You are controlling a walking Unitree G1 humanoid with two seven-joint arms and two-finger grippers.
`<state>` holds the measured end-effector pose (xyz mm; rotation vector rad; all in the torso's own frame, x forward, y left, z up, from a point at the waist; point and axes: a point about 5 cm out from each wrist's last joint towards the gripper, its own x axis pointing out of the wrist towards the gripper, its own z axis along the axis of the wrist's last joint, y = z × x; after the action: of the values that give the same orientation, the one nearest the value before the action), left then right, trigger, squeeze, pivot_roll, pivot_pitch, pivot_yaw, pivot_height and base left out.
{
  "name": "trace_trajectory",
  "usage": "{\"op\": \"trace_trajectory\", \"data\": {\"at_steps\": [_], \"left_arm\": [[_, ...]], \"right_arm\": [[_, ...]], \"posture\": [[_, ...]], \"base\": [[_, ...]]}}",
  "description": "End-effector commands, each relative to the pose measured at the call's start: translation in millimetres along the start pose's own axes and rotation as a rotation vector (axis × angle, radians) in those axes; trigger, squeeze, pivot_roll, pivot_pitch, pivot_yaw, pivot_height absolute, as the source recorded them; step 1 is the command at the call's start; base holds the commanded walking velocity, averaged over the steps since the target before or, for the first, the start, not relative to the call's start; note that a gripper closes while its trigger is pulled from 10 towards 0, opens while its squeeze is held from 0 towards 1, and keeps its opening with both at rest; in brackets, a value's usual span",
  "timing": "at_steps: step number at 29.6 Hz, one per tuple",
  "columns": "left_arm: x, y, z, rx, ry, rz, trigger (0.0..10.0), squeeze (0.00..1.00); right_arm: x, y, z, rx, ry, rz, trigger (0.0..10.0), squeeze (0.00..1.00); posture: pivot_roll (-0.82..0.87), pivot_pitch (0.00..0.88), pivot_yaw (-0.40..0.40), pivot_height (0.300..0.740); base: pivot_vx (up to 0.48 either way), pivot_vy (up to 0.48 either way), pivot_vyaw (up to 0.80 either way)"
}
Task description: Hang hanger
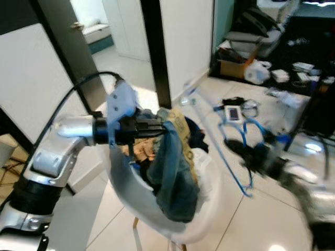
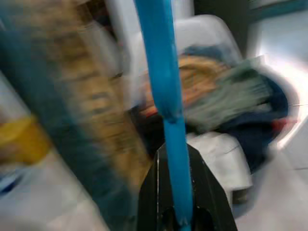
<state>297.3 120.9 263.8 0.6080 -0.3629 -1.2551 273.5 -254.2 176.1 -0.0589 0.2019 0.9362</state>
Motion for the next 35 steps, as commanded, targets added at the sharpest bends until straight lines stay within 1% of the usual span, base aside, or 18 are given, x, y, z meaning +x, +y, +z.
{"op": "trace_trajectory", "data": {"at_steps": [1,2,3,4,5,6,7,8,10,11,13,17,19,20,22,26,30,35], "left_arm": [[-1.2,1.8,-1,0.046,0.031,-0.004,10.0,0.00],[-2.0,3.4,-1,0.146,0.046,-0.011,10.0,0.00],[-2.0,3.4,-1,0.146,0.046,-0.011,10.0,0.00],[-3.7,4.0,-3,0.235,0.073,-0.041,10.0,0.00],[-6.1,5.3,-3,0.302,0.061,-0.060,10.0,0.00],[-6.1,5.3,-3,0.302,0.061,-0.060,10.0,0.00],[-7.6,6.9,-1,0.351,0.051,-0.067,10.0,0.00],[-7.6,6.9,-1,0.351,0.051,-0.067,10.0,0.00],[-9.5,11.0,4,0.410,0.031,-0.078,10.0,0.00],[-9.5,11.0,4,0.410,0.031,-0.078,10.0,0.00],[-14.9,15.3,7,0.436,0.033,-0.106,10.0,0.00],[-19.7,18.3,9,0.426,0.021,-0.124,10.0,0.00],[-27.4,24.7,14,0.420,0.011,-0.155,10.0,0.00],[-27.4,24.7,14,0.420,0.011,-0.155,10.0,0.00],[-32.0,32.2,12,0.467,0.048,-0.188,10.0,0.00],[-33.0,34.7,10,0.486,0.061,-0.200,10.0,0.00],[-31.2,36.6,10,0.511,0.060,-0.221,10.0,0.00],[-30.1,36.9,9,0.511,0.054,-0.234,10.0,0.00]], "right_arm": [[6.1,8.8,3,0.010,-0.019,0.085,10.0,0.00],[-1.6,7.5,5,0.007,0.007,0.111,10.0,0.00],[-1.6,7.5,5,0.007,0.007,0.111,10.0,0.00],[-10.9,3.8,10,-0.003,0.033,0.132,10.0,0.00],[-20.5,-0.2,18,-0.022,0.056,0.153,10.0,0.00],[-20.5,-0.2,18,-0.022,0.056,0.153,10.0,0.00],[-28.6,-2.2,26,-0.037,0.073,0.174,10.0,0.00],[-28.6,-2.2,26,-0.037,0.073,0.174,10.0,0.00],[-39.2,-4.4,40,-0.069,0.093,0.205,10.0,0.00],[-39.2,-4.4,40,-0.069,0.093,0.205,10.0,0.00],[-48.3,-3.0,52,-0.091,0.122,0.248,10.0,0.00],[-53.4,-1.6,57,-0.098,0.147,0.279,10.0,0.00],[-60.3,1.5,64,-0.109,0.202,0.335,10.0,0.00],[-60.3,1.5,64,-0.109,0.202,0.335,10.0,0.00],[-64.4,5.8,70,-0.131,0.272,0.381,10.0,0.00],[-67.3,7.4,74,-0.146,0.304,0.391,10.0,0.00],[-80.8,11.2,89,-0.186,0.378,0.382,10.0,0.00],[-86.0,12.1,94,-0.198,0.398,0.371,10.0,0.00]], "posture": [[-0.07,0.000,0.089,0.740],[-0.07,0.000,0.089,0.740],[-0.07,0.000,0.089,0.740],[-0.08,0.000,0.091,0.740],[-0.08,0.000,0.092,0.740],[-0.08,0.000,0.092,0.740],[-0.08,0.000,0.092,0.740],[-0.08,0.000,0.092,0.740],[-0.08,0.000,0.090,0.740],[-0.08,0.000,0.090,0.740],[-0.08,0.000,0.087,0.740],[-0.09,0.000,0.086,0.740],[-0.09,0.000,0.084,0.740],[-0.09,0.000,0.084,0.740],[-0.08,0.000,0.085,0.740],[-0.08,0.000,0.085,0.740],[-0.10,0.000,0.088,0.740],[-0.10,0.000,0.094,0.740]], "base": [[0.000,0.000,0.00],[0.000,0.000,0.00],[0.000,0.000,0.00],[0.000,0.000,0.00],[0.000,0.000,0.00],[0.000,0.000,0.00],[0.000,0.000,0.00],[0.000,0.000,0.00],[0.000,0.000,0.00],[0.000,0.000,0.00],[0.000,0.000,0.00],[0.000,0.000,0.00],[0.000,0.000,0.00],[0.000,0.000,0.00],[0.000,0.000,0.00],[0.000,0.000,0.00],[0.000,0.000,0.00],[0.000,0.000,0.00]]}}
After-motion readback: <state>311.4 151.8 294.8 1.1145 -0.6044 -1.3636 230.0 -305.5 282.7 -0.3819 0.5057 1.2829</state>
